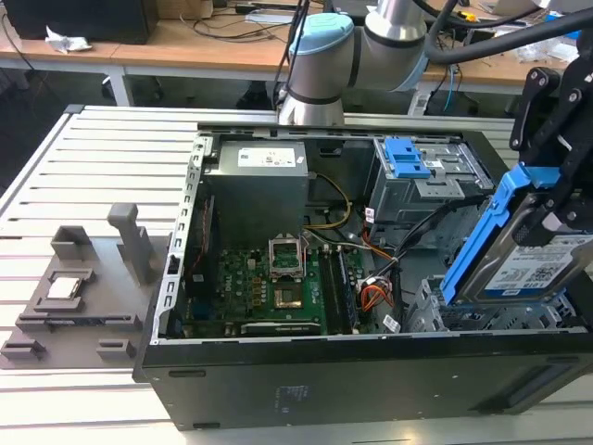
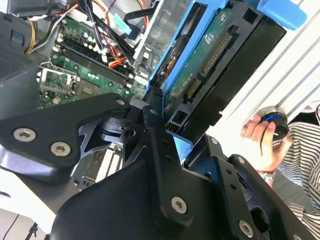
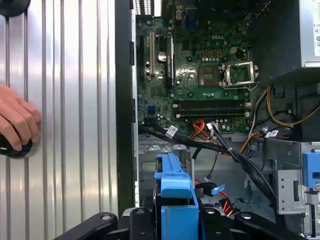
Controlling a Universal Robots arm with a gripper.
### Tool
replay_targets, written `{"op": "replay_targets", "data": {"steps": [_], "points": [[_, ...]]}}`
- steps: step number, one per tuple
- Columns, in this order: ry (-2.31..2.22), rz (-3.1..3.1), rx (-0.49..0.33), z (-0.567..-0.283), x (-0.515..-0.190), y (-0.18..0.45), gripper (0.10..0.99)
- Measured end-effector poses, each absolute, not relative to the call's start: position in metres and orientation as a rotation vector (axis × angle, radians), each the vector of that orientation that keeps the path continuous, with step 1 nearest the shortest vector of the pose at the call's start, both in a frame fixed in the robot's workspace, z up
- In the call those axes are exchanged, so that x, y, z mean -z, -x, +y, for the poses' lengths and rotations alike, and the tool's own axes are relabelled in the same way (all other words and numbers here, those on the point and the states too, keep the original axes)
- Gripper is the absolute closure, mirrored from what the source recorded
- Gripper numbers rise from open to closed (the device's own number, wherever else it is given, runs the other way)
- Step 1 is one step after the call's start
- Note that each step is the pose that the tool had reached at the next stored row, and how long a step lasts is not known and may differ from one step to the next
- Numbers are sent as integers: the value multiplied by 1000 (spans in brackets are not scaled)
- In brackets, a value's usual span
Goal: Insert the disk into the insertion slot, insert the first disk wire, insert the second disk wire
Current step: 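Insert the disk into the insertion slot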
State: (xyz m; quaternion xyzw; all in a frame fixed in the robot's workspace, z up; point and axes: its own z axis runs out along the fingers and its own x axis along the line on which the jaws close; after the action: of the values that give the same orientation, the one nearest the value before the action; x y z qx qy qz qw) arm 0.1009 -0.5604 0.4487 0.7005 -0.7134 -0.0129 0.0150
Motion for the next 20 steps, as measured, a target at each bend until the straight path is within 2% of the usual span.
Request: {"op": "replay_targets", "data": {"steps": [9,20], "points": [[-2180,-2220,40,-547,-440,-101,718],[-2180,-2220,40,-546,-421,-101,718]]}}
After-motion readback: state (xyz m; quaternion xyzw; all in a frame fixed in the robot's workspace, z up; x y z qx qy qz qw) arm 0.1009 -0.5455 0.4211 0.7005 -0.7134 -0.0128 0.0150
